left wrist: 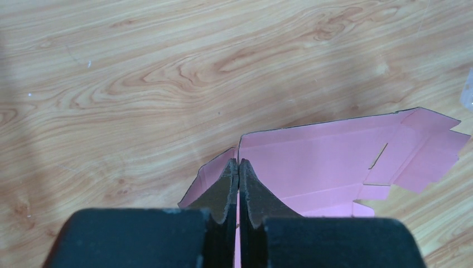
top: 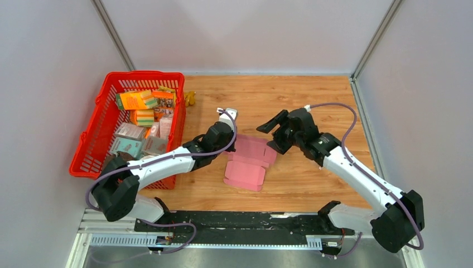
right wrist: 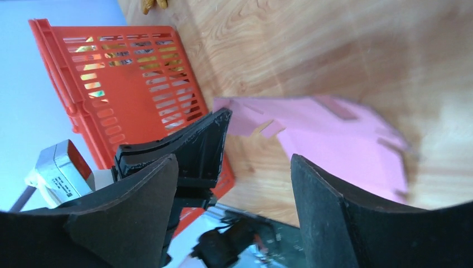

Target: Fold the paper box

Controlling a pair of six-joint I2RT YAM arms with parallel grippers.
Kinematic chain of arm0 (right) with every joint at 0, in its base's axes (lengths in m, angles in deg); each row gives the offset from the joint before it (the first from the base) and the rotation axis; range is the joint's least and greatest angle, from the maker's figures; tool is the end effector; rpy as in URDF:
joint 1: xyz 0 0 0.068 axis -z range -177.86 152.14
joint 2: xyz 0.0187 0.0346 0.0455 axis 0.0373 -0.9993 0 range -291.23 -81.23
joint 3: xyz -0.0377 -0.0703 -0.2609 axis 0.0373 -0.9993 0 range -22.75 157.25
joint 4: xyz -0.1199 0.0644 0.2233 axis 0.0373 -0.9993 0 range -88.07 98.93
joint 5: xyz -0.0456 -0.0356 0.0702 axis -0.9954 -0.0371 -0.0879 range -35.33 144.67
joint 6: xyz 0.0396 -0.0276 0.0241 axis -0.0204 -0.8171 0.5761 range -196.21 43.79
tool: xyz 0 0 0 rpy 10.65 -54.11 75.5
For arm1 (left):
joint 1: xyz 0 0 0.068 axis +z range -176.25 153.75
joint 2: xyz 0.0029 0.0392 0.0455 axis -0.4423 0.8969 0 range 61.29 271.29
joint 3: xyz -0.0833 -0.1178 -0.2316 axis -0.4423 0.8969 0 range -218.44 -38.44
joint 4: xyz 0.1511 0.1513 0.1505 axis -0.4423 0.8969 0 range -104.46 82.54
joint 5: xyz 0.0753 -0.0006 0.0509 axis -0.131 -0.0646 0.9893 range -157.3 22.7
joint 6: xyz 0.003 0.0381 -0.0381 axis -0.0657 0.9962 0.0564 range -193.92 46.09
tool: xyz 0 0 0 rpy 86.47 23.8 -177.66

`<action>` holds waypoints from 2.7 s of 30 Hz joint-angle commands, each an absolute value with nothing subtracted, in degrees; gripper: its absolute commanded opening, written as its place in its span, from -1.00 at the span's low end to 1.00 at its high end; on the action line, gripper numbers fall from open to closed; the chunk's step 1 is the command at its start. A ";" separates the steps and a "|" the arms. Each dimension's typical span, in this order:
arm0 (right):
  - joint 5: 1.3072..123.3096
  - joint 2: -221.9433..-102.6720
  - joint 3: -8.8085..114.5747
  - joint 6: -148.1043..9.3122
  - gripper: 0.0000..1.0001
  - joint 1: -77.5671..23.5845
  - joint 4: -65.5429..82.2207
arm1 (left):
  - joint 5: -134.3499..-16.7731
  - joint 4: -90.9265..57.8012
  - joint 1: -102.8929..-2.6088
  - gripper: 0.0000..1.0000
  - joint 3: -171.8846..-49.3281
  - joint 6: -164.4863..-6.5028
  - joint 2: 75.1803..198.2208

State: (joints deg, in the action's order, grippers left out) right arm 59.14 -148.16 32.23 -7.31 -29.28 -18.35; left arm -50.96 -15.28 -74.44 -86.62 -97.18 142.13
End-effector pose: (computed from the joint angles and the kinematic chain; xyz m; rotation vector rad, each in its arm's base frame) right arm 0.2150 0.1346 0.2951 0.7475 2.3456 0.9583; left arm 0.2131 -0.2232 0.2355 0.2931 2.1127 -0.4429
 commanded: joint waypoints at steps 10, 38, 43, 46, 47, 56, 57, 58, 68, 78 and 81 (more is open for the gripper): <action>50.27 -154.44 32.71 30.22 0.15 -36.10 -21.57 | -47.79 -21.93 -75.56 -1.00 -83.17 -97.65 137.67; 50.62 -164.02 34.55 34.44 -0.22 -35.83 -14.53 | -46.21 -25.00 -77.67 -1.00 -81.06 -92.46 136.53; 51.41 -164.81 34.55 34.53 -0.39 -35.75 -13.75 | -45.68 -25.18 -77.75 -1.00 -80.80 -91.85 136.62; 51.42 -164.90 34.12 34.53 -0.57 -35.66 -12.95 | -45.59 -25.18 -77.76 -1.00 -80.71 -91.84 136.62; 51.42 -164.99 34.03 34.53 -0.62 -35.66 -12.78 | -45.59 -25.18 -77.76 -1.00 -80.63 -91.93 136.70; 53.79 -166.65 32.18 30.50 -1.00 -34.61 -5.22 | -49.54 -22.99 -77.76 -0.27 -77.64 -93.78 129.61; 53.79 -166.83 32.18 28.75 -1.00 -34.43 -5.13 | -49.63 -21.33 -77.76 -0.21 -77.03 -93.52 128.02; 56.14 -166.83 31.57 27.86 -1.00 -34.08 -4.35 | -49.81 -20.44 -77.76 -0.11 -76.67 -92.91 126.35; 56.43 -167.62 26.91 9.15 -1.00 -30.48 9.01 | -45.33 -9.27 -76.62 -0.04 -70.52 -95.09 110.51; 63.00 -172.00 20.23 -3.17 -1.00 -26.17 35.72 | -45.94 -11.73 -74.42 -0.18 -67.79 -96.42 117.28; 67.40 -175.26 19.79 -2.82 -1.00 -24.24 42.58 | -46.64 -12.78 -73.36 -0.18 -68.76 -96.68 120.00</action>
